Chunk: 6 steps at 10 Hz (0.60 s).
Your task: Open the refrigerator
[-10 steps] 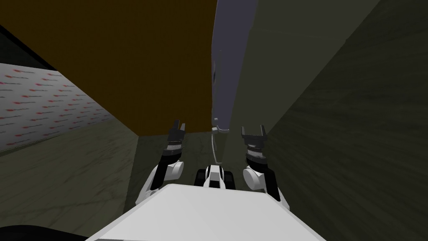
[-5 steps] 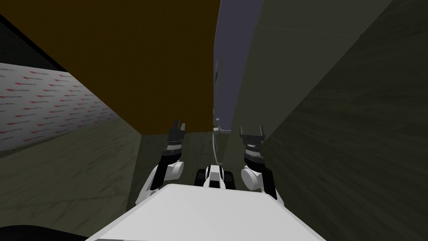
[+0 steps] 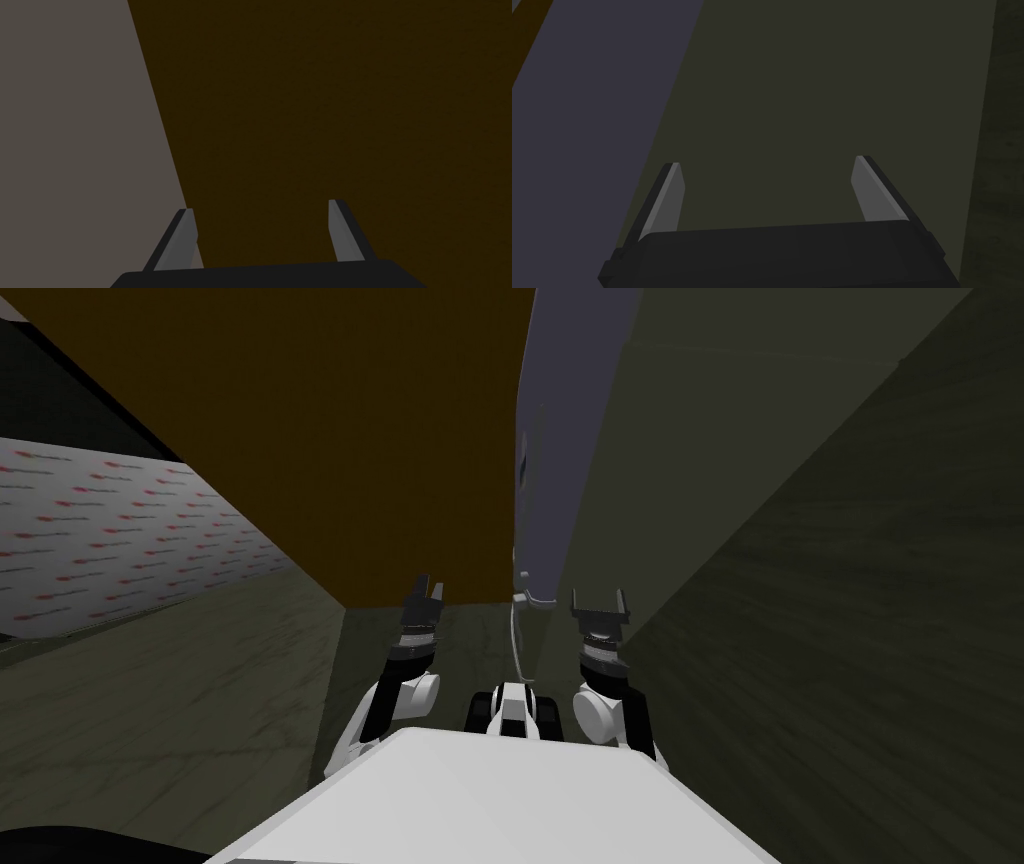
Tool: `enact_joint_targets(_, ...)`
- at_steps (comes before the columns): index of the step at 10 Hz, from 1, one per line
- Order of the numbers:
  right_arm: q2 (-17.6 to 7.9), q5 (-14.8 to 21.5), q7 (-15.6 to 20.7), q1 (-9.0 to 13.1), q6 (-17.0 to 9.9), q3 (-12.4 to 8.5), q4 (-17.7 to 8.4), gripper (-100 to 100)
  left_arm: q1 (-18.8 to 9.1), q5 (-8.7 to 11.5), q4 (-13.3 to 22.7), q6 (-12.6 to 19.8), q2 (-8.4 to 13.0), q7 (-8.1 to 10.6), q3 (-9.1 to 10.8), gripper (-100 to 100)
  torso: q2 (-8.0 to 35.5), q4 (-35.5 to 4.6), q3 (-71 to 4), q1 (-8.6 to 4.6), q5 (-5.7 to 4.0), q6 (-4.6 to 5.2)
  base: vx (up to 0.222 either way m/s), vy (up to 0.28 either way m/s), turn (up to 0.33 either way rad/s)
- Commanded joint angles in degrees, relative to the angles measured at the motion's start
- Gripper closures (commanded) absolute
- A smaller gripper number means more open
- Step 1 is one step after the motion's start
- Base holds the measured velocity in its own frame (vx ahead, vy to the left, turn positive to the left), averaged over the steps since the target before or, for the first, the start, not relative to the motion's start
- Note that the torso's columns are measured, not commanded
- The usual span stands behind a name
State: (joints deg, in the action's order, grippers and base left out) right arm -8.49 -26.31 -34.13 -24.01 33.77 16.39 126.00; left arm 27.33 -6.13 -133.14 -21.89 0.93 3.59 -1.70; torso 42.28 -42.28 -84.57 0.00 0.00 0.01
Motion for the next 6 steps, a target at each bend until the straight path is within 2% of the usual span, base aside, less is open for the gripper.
enact_joint_targets(1, -0.05, -2.23, -3.59, 0.44, 0.50, 1.30, -0.45, -100, 0.00, 0.00, 0.00, 0.00, 0.00, 0.00, 0.00, 0, -0.01, 0.00, 0.00, 0.01, 0.00, -0.01, 0.009, 0.008, 0.035)
enact_joint_targets(4, -0.05, -6.17, -8.48, 1.16, 1.29, 3.58, -1.31, -100, 0.00, 0.00, 0.00, 0.00, 0.00, 0.00, 0.00, 0, 0.01, 0.00, 0.00, -0.01, 0.00, 0.00, 0.010, 0.009, 0.055)
enact_joint_targets(5, -0.05, -6.17, -9.33, 1.16, 1.29, 3.58, -1.31, -100, 0.00, 0.00, 0.00, 0.00, 0.00, 0.00, 0.00, 0, 0.00, 0.00, 0.00, 0.01, 0.00, -0.01, 0.010, 0.007, 0.031)
enact_joint_targets(6, 0.01, -8.16, -11.35, 1.54, 1.67, 4.74, -1.84, -100, 0.00, 0.00, 0.00, 0.00, 0.00, 0.00, 0.00, 0, 0.00, 0.00, 0.00, -0.01, 0.00, 0.00, 0.012, 0.009, 0.057)
